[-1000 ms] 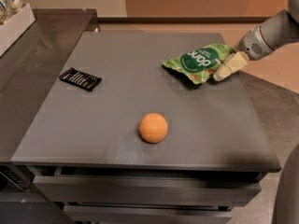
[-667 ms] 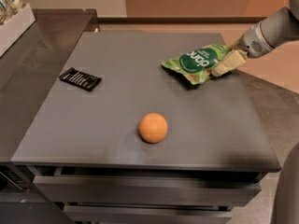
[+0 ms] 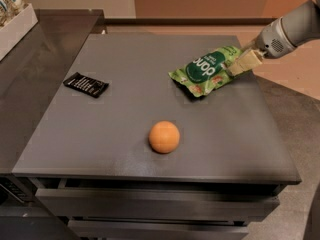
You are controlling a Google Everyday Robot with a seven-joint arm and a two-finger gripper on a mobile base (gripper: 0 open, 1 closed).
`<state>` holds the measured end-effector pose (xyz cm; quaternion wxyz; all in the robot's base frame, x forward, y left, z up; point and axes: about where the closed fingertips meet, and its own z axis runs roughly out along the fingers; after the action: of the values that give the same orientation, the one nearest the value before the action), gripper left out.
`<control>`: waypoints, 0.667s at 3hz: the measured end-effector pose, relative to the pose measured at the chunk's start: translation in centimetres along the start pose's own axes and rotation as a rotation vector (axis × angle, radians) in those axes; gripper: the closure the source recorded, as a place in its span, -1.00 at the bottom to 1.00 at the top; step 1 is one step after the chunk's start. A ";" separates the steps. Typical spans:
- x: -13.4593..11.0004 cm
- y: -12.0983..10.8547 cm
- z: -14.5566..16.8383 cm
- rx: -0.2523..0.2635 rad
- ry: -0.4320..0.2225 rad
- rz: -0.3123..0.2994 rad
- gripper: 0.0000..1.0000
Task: Move green rice chip bag near orange
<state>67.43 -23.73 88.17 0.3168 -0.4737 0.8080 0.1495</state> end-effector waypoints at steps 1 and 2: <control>-0.8 2.3 -1.0 -0.020 -0.005 -0.010 0.88; -1.3 5.2 -1.8 -0.047 -0.012 -0.021 1.00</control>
Offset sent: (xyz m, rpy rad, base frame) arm -0.0884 0.0404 0.0334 0.0323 0.0184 0.0737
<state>62.78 -21.23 90.06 0.3119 -0.4884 0.7975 0.1678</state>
